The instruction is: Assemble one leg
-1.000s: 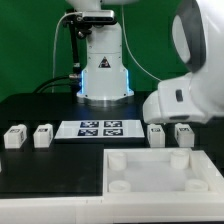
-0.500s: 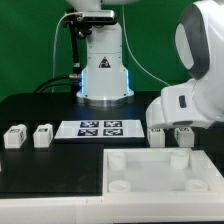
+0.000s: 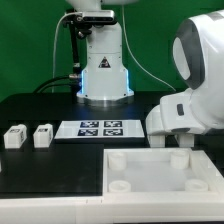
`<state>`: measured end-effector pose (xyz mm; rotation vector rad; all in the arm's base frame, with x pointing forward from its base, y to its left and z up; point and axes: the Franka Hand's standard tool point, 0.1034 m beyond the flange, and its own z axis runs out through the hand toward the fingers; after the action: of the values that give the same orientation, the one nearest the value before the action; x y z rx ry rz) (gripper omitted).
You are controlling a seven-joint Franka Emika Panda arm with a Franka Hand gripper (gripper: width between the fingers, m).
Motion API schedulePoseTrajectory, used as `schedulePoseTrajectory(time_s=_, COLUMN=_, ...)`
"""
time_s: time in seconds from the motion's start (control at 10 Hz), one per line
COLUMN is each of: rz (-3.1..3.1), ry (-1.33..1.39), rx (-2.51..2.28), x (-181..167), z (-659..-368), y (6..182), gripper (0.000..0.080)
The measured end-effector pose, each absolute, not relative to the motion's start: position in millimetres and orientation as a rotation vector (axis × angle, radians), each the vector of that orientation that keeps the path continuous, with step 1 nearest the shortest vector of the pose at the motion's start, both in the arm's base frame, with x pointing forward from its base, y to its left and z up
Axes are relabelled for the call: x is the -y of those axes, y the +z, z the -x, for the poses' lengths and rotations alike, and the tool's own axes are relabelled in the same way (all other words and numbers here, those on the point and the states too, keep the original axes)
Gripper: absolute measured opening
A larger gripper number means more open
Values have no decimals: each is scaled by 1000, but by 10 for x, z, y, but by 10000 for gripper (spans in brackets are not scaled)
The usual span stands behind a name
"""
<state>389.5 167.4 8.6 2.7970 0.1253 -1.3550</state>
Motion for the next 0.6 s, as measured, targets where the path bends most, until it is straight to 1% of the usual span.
schedulePoseTrajectory(time_s=0.1, rz=-2797, ry=-1355, rx=-125, x=-1674, z=-3895, y=86, gripper=601)
schedulePoseTrajectory(time_s=0.2, rz=-2797, ry=-1355, rx=-126, x=-1674, z=-3895, y=86, gripper=425)
schedulePoseTrajectory(time_s=0.3, rz=-2797, ry=-1355, rx=-126, x=-1674, z=-3895, y=86, gripper=425)
schedulePoseTrajectory(time_s=0.4, rz=-2797, ry=-1356, rx=-126, x=-1674, z=-3895, y=87, gripper=289)
schedulePoseTrajectory(time_s=0.6, rz=-2797, ry=-1356, rx=-126, x=-1674, z=-3895, y=87, gripper=290)
